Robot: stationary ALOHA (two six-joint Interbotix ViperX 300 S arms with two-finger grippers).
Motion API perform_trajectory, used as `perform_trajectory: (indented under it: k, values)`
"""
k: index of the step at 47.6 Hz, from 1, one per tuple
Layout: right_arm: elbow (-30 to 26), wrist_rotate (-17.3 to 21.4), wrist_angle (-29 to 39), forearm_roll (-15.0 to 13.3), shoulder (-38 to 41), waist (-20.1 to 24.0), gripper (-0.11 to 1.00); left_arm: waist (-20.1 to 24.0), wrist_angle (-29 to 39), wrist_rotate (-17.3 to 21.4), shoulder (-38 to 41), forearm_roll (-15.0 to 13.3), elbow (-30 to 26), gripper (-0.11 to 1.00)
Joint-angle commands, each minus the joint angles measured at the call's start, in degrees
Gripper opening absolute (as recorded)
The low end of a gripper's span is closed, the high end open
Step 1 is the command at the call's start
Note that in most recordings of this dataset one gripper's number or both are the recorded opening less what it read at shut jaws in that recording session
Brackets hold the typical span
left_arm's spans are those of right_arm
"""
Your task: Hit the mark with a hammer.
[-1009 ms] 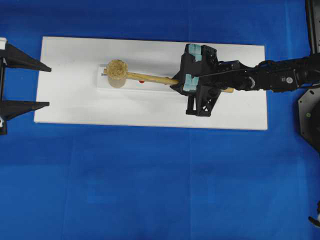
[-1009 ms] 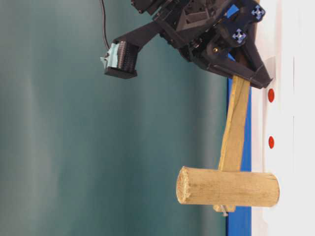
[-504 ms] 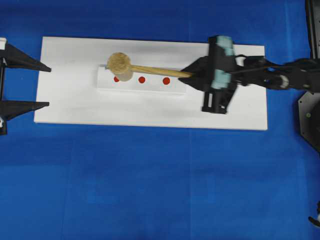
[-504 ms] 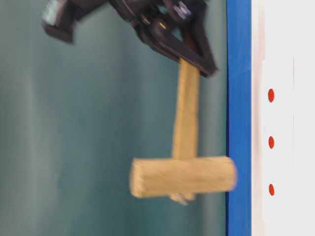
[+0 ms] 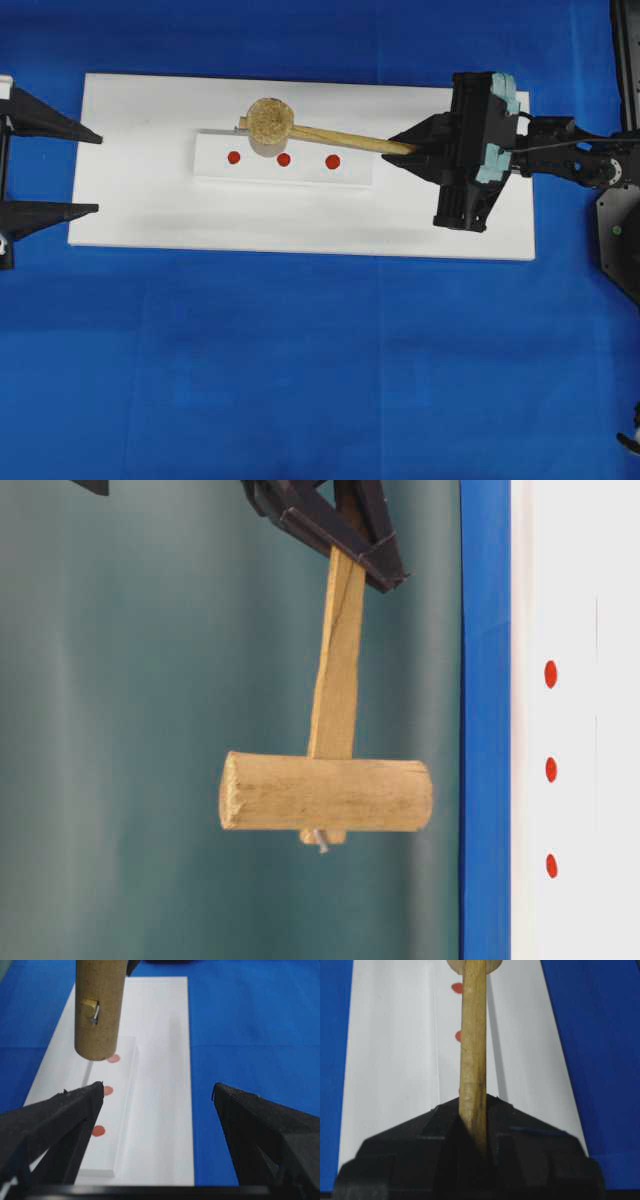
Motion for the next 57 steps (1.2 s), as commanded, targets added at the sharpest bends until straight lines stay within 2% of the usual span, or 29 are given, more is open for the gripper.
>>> perform_trajectory:
  k: [1, 9, 15, 24, 35, 47, 57]
  values:
    - [-0.1, 0.1, -1.1, 0.4, 0.2, -0.2, 0.02, 0.1, -0.3, -0.1, 0.4, 0.0, -0.5, 0.88]
    - [1.1, 0.2, -1.1, 3.4, 7.8, -0.2, 0.02, 0.1, -0.4, -0.1, 0.3, -0.1, -0.5, 0.88]
    - [0.2, 0.2, -0.6, 4.7, 13.1, -0.3, 0.02, 0.1, -0.6, -0.1, 0.3, -0.1, -0.5, 0.88]
    - [-0.1, 0.0, -0.5, 4.7, 11.9, -0.2, 0.02, 0.1, -0.5, -0.2, 0.2, -0.1, -0.5, 0.88]
    - [0.9, -0.5, -0.4, 4.5, 3.3, 0.4, 0.02, 0.1, -0.4, -0.4, 0.3, -0.1, -0.5, 0.88]
    - [6.4, -0.5, -0.9, 4.1, -9.2, 0.4, 0.02, 0.1, -0.3, -0.4, 0.3, -0.1, -0.5, 0.88]
    - [8.7, -0.5, -0.9, 4.1, -14.8, 0.4, 0.02, 0.1, -0.3, -0.4, 0.3, -0.1, -0.4, 0.88]
